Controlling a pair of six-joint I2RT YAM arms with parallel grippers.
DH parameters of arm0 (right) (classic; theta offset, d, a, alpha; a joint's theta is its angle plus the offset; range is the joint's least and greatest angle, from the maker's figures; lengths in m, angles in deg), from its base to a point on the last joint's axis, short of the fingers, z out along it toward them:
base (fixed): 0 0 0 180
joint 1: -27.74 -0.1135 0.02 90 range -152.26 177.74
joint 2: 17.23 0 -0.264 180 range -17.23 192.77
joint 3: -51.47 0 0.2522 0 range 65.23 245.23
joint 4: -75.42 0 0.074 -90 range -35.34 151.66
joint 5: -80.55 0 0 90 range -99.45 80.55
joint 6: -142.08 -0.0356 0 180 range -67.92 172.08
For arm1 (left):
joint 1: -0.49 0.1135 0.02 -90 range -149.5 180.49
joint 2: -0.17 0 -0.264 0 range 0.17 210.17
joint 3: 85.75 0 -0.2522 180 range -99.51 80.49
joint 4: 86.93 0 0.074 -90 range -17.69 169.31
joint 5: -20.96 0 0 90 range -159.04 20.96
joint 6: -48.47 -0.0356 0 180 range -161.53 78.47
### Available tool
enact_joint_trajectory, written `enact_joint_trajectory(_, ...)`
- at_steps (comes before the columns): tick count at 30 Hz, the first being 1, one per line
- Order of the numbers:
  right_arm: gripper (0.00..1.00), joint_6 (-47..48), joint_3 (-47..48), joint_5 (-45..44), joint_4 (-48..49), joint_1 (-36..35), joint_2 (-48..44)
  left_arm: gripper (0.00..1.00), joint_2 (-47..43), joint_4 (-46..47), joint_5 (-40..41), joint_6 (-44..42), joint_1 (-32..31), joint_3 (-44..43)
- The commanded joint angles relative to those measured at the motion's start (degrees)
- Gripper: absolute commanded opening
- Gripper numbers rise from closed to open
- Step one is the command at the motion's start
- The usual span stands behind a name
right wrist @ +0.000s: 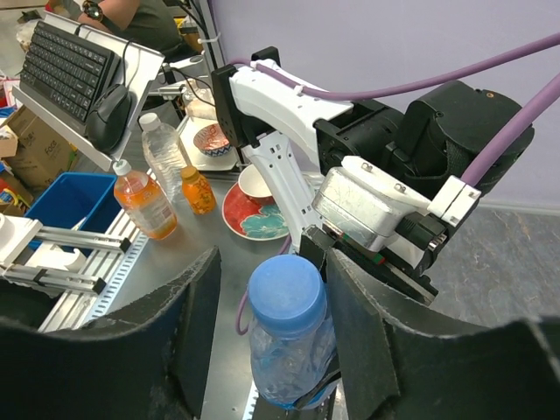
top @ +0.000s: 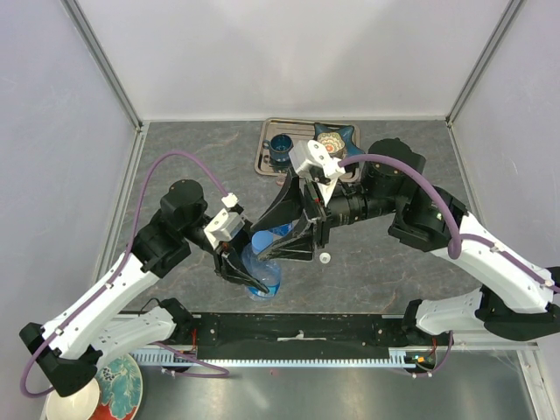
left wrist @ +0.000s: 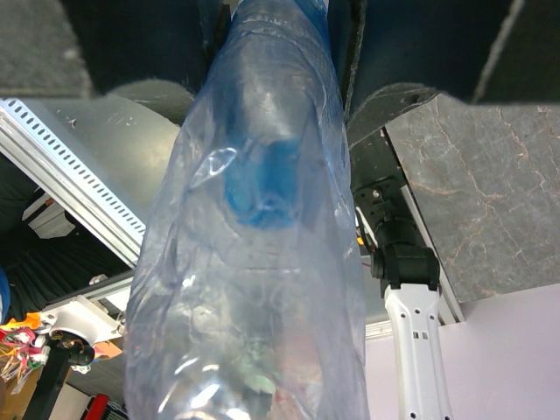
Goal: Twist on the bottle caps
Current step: Screw the bottle cap onto the plastic bottle.
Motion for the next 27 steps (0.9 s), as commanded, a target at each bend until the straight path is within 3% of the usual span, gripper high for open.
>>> enact_joint_trajectory(1, 0.56, -0.7, -1.0, 1.5, 2.6, 0.0, -0.7, 0.02, -0.8, 1.7, -0.9, 1.7, 0.3, -2.3)
enact_joint_trajectory(9, 0.5, -0.7, -2.4, 0.2, 2.6, 0.1, -2.0, 0.02, -0.7, 2.7, 0.0, 3.9, 0.6, -3.0)
enact_joint_trajectory(14, 0.31, -0.8, -2.9, -0.8, 2.7, 0.4, -2.3, 0.02, -0.8, 3.3, 1.4, 4.2, 0.9, -2.7)
enact_joint_trajectory(19, 0.18, -1.2, -4.9, -4.3, 3.2, 0.6, -3.8, 0.02, -1.7, 3.7, 4.9, 4.5, 1.2, -2.0)
enact_joint_trajectory(23, 0.02, -2.4, -8.5, -15.7, 3.1, 0.9, -5.7, 0.02, -2.2, 3.7, 12.0, 2.4, 1.6, -2.0)
enact_joint_trajectory(27, 0.0, -4.0, -11.9, -28.7, 3.4, 1.2, -7.4, 0.02, -2.6, 2.9, 23.4, -1.4, 1.8, -1.7)
